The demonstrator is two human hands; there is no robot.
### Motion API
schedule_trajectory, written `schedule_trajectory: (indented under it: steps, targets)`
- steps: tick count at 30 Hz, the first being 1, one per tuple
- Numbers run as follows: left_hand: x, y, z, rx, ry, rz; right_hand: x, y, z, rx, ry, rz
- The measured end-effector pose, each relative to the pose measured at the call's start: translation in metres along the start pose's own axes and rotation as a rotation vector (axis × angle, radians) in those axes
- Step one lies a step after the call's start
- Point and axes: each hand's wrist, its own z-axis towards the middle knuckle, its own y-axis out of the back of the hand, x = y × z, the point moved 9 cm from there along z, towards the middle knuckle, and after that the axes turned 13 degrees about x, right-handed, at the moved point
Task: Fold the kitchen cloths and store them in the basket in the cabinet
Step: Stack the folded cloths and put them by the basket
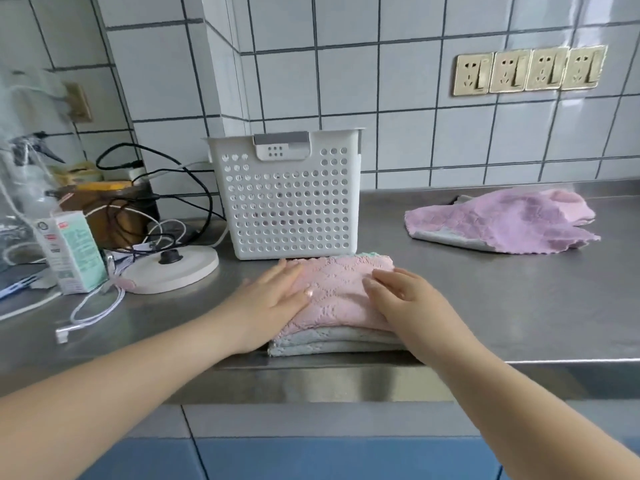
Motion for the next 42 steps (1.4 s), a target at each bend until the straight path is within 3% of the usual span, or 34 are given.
schedule_trajectory:
  steps: [5,8,13,22,26,30,36,42]
  targets:
    - [0.023,0.018,-0.019,-0.039,0.155,-0.352,-0.011,0.01,-0.006,-0.036,-0.182,0.325]
    - [0.024,0.008,-0.031,0.039,0.239,-0.45,-0.018,0.012,-0.012,-0.03,-0.341,0.296]
    - [0.001,0.002,-0.04,0.174,0.239,-0.632,-0.017,0.01,-0.01,0.151,-0.611,0.228]
    - [0.01,0.004,-0.039,0.165,0.488,-1.565,-0.011,-0.015,-0.023,0.263,-1.015,0.765]
    - [0.004,0.021,-0.032,0.299,0.426,-1.666,0.005,-0.011,-0.026,0.299,-1.031,0.888]
    - [-0.022,0.054,-0.023,0.403,0.306,-1.693,0.039,0.027,-0.018,0.303,-0.922,0.911]
    - [-0.049,0.134,-0.002,0.4,0.097,-1.644,0.099,0.095,0.023,0.25,-0.723,0.909]
    - [-0.055,0.196,0.017,0.352,-0.002,-1.59,0.144,0.124,0.068,0.255,-0.607,0.846]
